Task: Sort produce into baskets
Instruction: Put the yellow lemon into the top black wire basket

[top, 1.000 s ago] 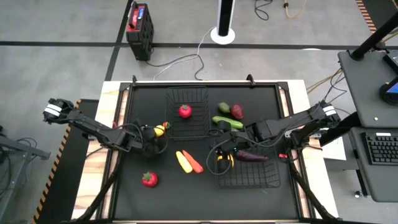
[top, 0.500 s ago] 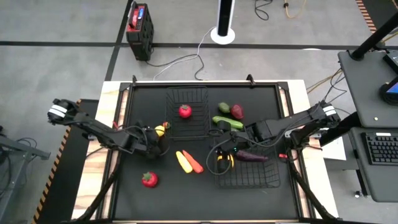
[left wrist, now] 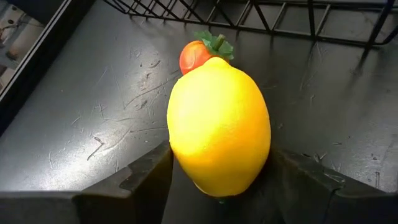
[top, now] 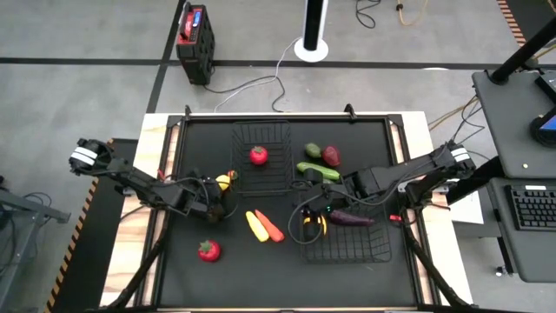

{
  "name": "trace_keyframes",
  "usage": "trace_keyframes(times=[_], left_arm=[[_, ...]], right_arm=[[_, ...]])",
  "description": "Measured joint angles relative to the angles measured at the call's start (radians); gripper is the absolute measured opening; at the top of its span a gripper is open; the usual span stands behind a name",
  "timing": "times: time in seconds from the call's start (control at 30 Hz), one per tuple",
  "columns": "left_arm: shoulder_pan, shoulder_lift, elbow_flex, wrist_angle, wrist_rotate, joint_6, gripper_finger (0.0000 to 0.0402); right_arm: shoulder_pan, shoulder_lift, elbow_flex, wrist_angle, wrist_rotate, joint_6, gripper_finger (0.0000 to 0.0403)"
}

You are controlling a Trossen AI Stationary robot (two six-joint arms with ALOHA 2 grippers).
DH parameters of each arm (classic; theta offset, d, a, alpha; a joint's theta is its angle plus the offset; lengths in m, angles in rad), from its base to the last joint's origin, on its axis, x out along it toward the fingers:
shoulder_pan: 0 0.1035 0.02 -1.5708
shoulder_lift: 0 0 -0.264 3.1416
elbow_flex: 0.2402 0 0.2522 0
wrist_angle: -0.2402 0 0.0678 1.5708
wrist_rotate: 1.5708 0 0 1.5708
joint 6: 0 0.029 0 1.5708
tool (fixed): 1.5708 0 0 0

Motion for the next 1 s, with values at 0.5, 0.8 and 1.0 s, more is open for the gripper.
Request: trace_keyframes(times=[0.5,0.8,1.0], left_arm=[[0.0,-0.027,0.092,-0.191,0.033,-0.055,0.0159],[-0.001,-0.057,0.26,-0.473,0.055,-0.119,0.016],[-0.001,-0.063,0.39,-0.71,0.087,-0.201,0.016]], right_arm=[[0.0,0.0,0.0,0.0,0.0,0.011,0.0013],[0.001,0.0,0.0,0.0,0.0,0.018,0.0013],[0.003,0.0,-0.001,0.0,0.0,0.018,0.0013]])
